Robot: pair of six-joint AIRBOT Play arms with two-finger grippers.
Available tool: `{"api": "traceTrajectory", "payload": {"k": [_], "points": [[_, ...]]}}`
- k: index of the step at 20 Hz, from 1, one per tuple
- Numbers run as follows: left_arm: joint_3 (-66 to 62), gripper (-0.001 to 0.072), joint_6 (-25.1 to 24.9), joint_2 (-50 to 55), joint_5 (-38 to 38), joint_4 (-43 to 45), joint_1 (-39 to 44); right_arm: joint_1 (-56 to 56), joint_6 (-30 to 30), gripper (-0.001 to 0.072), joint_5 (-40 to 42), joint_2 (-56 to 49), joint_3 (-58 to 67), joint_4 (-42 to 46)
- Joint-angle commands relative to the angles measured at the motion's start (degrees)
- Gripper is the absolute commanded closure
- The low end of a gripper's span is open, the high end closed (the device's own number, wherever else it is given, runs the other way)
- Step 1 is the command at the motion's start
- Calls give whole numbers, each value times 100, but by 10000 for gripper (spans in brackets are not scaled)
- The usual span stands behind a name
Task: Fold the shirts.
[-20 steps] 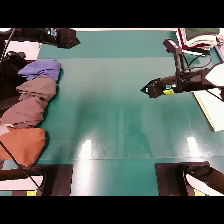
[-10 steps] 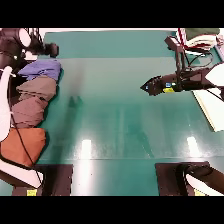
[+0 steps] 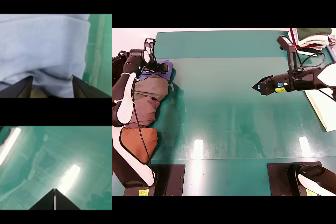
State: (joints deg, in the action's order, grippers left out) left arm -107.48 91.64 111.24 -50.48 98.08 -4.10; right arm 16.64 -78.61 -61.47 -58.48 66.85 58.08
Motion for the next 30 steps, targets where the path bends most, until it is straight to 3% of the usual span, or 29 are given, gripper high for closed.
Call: {"api": "traceTrajectory", "payload": {"k": [1, 3, 5, 8, 11, 15, 20, 22, 26, 28, 29, 30], "points": [[-2, 224, 9, 118, 273, 9, -46, 7, -4, 696, 4, -4, 7, -2], [-2, 663, 7, 118, 146, 4, -46, 7, -4, 696, 7, -4, 7, -4], [-90, 680, 140, 116, -164, -2, -46, 4, -4, 696, 7, -2, 9, -11], [-640, 680, 723, -103, -619, -103, -46, 7, -4, 696, 0, -2, 269, -11], [-1200, 681, 680, -1029, -396, -111, 52, 4, -2, 697, -17, -2, 1049, 4], [-1198, 681, 164, -2889, -319, -109, 518, -17, 2, 697, -2, -2, 2186, 63], [-1198, 681, -424, -4413, -822, -280, 1882, -365, 2, 697, -37, -2, 3202, 52], [-1113, 681, -511, -4476, -1202, -376, 2640, -544, 0, 697, -76, -2, 3501, 37], [-17, 680, -511, -4262, -1255, -542, 4186, -664, 0, 697, -304, -2, 3912, 39], [498, 676, -514, -3945, -1145, -1069, 4704, -664, -2, 697, -433, -2, 3998, 37], [688, 491, -522, -3762, -988, -1368, 4857, -660, -2, 697, -459, 13, 3991, 35], [778, 196, -518, -3604, -863, -1469, 4913, -660, -4, 696, -496, 13, 3991, 33]]}}
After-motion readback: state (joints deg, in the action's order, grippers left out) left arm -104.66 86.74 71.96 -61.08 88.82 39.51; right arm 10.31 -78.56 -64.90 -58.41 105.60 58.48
